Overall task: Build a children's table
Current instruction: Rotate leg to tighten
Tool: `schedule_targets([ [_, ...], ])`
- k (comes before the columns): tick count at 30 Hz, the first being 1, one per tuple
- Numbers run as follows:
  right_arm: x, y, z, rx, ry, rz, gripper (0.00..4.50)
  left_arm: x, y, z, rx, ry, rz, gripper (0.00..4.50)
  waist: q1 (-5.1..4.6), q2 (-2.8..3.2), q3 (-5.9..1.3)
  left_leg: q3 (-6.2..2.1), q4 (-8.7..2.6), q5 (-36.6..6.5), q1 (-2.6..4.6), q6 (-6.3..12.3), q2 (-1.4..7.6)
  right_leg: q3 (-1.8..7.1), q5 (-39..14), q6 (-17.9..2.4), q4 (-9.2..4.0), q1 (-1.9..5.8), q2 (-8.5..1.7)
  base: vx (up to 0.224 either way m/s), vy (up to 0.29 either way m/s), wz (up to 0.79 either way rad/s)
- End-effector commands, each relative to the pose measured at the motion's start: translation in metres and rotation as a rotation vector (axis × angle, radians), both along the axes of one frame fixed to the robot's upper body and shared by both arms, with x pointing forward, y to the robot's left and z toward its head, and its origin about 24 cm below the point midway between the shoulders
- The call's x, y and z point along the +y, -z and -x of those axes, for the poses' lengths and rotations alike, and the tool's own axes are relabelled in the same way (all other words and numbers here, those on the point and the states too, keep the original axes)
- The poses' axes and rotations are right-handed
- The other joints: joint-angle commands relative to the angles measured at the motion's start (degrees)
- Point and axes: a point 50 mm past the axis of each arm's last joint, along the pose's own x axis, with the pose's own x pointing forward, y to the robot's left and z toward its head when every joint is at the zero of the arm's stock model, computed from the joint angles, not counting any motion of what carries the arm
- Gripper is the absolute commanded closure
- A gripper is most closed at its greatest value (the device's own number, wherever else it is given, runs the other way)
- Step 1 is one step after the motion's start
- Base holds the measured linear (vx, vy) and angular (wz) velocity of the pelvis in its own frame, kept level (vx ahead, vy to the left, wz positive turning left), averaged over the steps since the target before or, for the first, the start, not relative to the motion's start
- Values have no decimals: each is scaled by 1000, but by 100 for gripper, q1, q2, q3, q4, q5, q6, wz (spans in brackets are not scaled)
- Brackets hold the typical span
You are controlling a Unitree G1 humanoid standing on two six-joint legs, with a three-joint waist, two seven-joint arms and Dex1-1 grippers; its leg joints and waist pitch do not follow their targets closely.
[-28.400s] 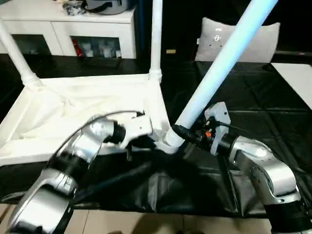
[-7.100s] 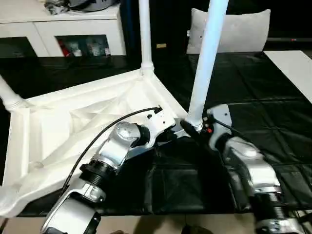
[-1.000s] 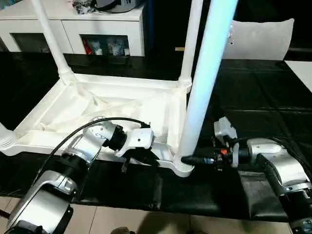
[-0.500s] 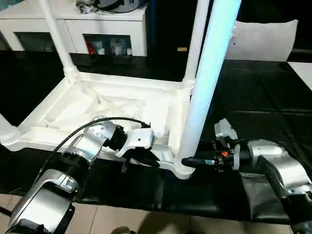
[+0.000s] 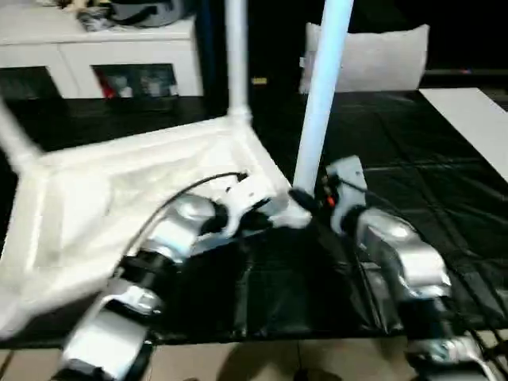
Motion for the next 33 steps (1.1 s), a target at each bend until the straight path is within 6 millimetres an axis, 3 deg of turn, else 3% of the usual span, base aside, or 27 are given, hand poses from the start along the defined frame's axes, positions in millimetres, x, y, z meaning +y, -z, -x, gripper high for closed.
schedule_targets([
  [1,21,6,1,16,-63,16,203,-18,-22,-5,-101,-8,64,450,41,-79,-427,-19,-422,-1416,-1,300,10,153,-2747,-540,-504,328,-177,0,0,0],
  [4,20,1,-2,-19,-37,-37,179,-19,-25,-5,-115,-6,71,450,61,-76,-456,-9,-418,-1189,-26,368,21,194,-2249,-724,-426,359,-186,0,0,0],
  [7,14,-1,-1,-40,-32,-43,149,-14,-26,-5,-115,14,64,450,90,-72,-484,12,-400,-795,-38,510,28,233,-1494,-1054,-316,396,-185,0,0,0],
  [12,1,-1,7,-50,-124,-53,115,1,-23,-1,-102,79,46,450,136,-43,-485,22,-384,-602,-44,641,29,249,-1198,-1199,-266,420,-183,0,0,0],
  [14,-3,-1,13,-53,-210,-39,91,7,-22,0,-97,113,36,450,148,-58,-486,20,-385,-667,-44,671,47,253,-1126,-1218,-254,441,-176,0,0,0],
  [16,-9,0,18,-64,-303,-10,74,15,-19,2,-85,152,19,450,166,-56,-472,29,-387,-786,-31,663,50,253,-1242,-1225,-279,424,-180,0,0,0],
  [19,-20,-1,26,-77,-430,37,61,26,-17,8,-67,252,-4,450,205,-58,-430,35,-414,-1157,6,543,61,254,-1955,-1010,-362,398,-196,0,0,0],
  [21,-31,-4,30,-69,-512,37,61,34,-17,13,-61,342,-16,450,245,-61,-431,24,-425,-1259,33,496,78,255,-2082,-992,-366,381,-199,0,0,0],
  [24,-40,-6,34,-57,-599,57,61,39,-18,18,-53,437,-11,450,269,-57,-416,27,-441,-1329,57,444,103,268,-2019,-1053,-352,355,-187,0,0,0],
  [29,-47,-9,40,-45,-738,40,61,45,-17,24,-16,586,-50,450,412,-86,-435,53,-430,-1194,64,451,125,301,-1770,-1169,-293,344,-201,0,0,0],
  [33,-48,-8,46,1,-852,26,106,44,-17,28,-1,669,-65,450,526,-111,-448,58,-424,-1080,68,473,142,309,-1821,-1129,-280,343,-221,0,0,0],
])
